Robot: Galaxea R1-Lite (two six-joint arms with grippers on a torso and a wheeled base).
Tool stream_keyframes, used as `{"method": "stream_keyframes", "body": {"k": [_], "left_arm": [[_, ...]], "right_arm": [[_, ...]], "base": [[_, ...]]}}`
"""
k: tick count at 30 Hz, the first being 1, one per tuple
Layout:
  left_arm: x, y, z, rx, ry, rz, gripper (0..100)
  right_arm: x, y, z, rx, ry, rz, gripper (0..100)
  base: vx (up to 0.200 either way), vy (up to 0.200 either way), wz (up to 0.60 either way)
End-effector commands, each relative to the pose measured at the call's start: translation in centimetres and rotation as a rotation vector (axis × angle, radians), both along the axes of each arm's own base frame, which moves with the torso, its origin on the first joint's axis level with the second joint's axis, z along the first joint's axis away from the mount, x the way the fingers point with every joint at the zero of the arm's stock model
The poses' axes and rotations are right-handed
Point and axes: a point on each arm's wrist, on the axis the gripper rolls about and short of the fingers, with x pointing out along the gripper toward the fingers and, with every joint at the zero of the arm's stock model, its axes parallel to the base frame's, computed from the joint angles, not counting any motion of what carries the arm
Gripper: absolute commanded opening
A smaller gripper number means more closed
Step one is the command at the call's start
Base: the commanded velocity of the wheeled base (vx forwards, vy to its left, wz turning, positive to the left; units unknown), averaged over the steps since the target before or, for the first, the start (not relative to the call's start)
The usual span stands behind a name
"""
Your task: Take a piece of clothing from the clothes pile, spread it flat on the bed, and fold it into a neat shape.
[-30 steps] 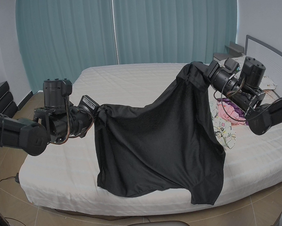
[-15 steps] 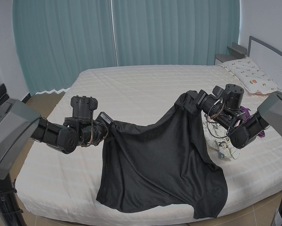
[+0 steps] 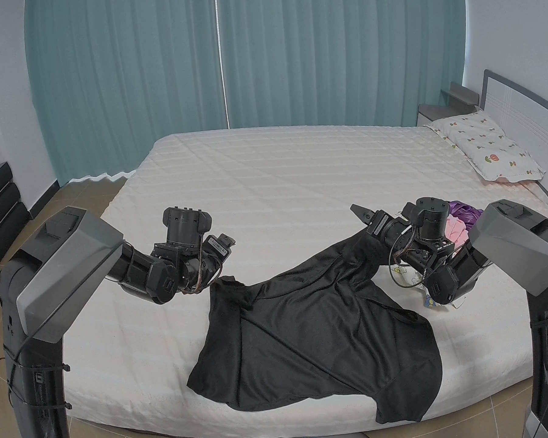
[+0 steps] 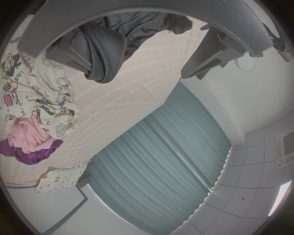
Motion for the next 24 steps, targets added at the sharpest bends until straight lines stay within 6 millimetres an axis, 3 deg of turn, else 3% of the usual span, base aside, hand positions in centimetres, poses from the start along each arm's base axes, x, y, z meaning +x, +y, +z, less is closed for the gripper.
{"method": "stream_keyframes", "body": {"k": [1,6,10,11,16,24], "left_arm": [[1.5,0.5,-1.6,0.056,-0.004,0.084,100],[1.3,0.7,-1.5,0.062,0.014,0.085,100],[0.9,1.1,-1.3,0.071,0.040,0.089,100],[0.4,1.3,-1.1,0.074,0.056,0.089,100],[-1.9,1.8,1.1,0.036,0.056,0.051,100],[-5.4,2.5,2.7,-0.106,0.121,-0.034,100]], "right_arm": [[1.6,-0.8,-2.2,-0.016,0.047,-0.083,100],[1.5,-0.9,-2.6,-0.095,0.173,-0.085,100],[2.2,-1.5,-0.4,-0.093,0.068,-0.104,100],[2.6,-1.8,1.5,-0.039,0.014,-0.142,100],[3.3,-2.8,2.5,0.012,-0.018,-0.219,100],[2.8,-3.3,0.1,0.000,0.132,-0.172,100]], "base": [[0.000,0.000,0.00],[0.000,0.000,0.00],[0.000,0.000,0.00],[0.000,0.000,0.00],[0.000,0.000,0.00],[0.000,0.000,0.00]]}}
